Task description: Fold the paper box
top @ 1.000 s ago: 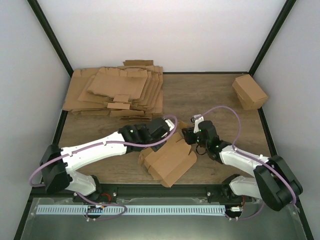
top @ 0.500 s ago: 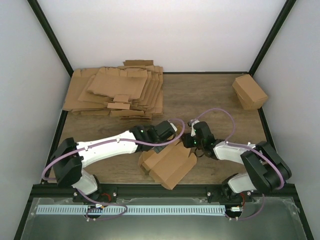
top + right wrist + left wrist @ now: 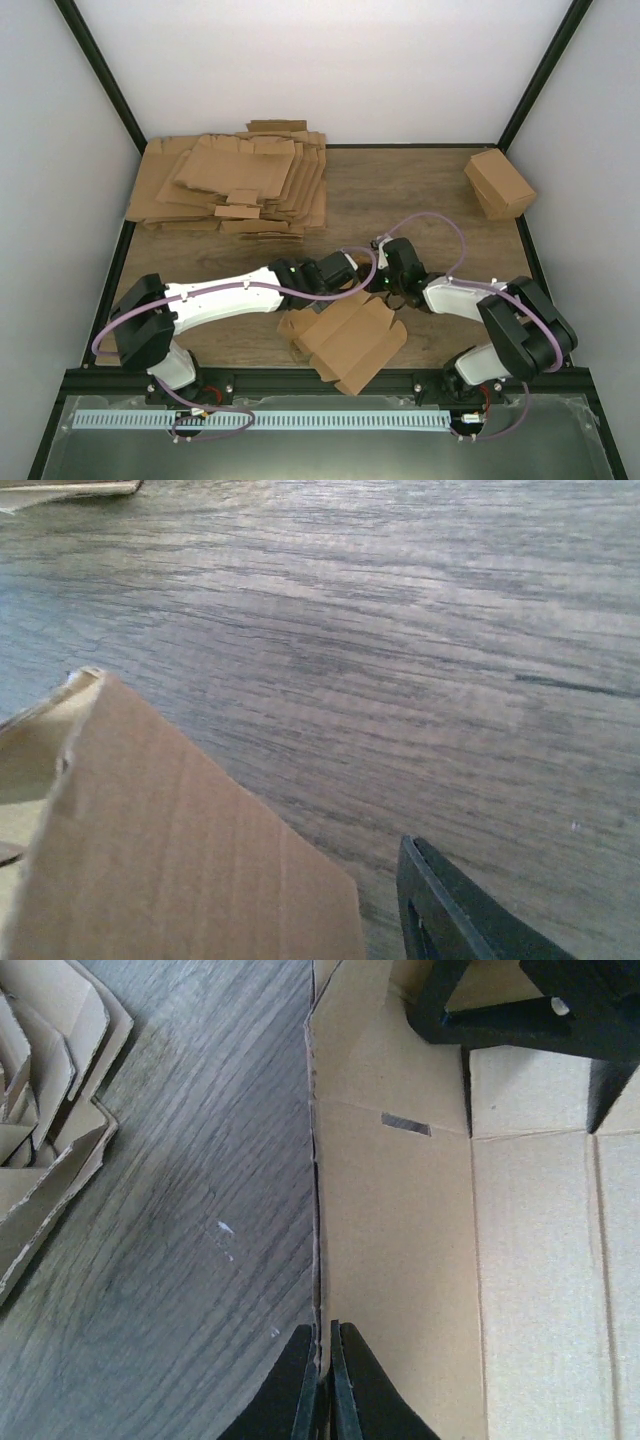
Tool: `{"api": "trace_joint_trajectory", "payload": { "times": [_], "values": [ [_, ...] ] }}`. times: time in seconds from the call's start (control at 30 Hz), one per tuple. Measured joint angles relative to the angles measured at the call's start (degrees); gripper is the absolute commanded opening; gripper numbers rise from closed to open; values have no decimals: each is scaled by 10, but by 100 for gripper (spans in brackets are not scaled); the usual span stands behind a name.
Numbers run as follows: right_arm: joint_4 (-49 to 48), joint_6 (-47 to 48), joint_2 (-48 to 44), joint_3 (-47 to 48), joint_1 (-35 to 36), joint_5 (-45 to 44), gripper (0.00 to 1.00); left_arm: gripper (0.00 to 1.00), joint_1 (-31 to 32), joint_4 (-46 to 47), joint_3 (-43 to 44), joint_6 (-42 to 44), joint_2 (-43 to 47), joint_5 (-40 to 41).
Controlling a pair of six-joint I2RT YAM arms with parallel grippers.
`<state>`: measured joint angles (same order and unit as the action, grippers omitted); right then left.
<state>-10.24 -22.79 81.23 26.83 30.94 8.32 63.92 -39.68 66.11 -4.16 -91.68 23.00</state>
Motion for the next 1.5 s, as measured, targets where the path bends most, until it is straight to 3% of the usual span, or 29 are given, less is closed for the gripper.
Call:
{"api": "trace_joint_trajectory", "payload": {
  "times": [0.23, 0.6, 0.77, 1.17, 1.5],
  "values": [
    [42, -7, 18, 26, 0, -36, 36, 4, 0, -1, -2, -3, 5, 22],
    [83, -15, 29, 40, 1, -36, 34, 4, 0, -20, -2, 5, 10, 69],
    [75, -2, 67, 74, 0, -7, 33, 4, 0, -20, -2, 16, 20, 74],
    [72, 39, 48, 70, 0, 113, 33, 4, 0, -19, -2, 27, 22, 73],
    [72, 41, 39, 56, 0, 138, 33, 4, 0, -11, -11, 29, 29, 59]
  ]
}}
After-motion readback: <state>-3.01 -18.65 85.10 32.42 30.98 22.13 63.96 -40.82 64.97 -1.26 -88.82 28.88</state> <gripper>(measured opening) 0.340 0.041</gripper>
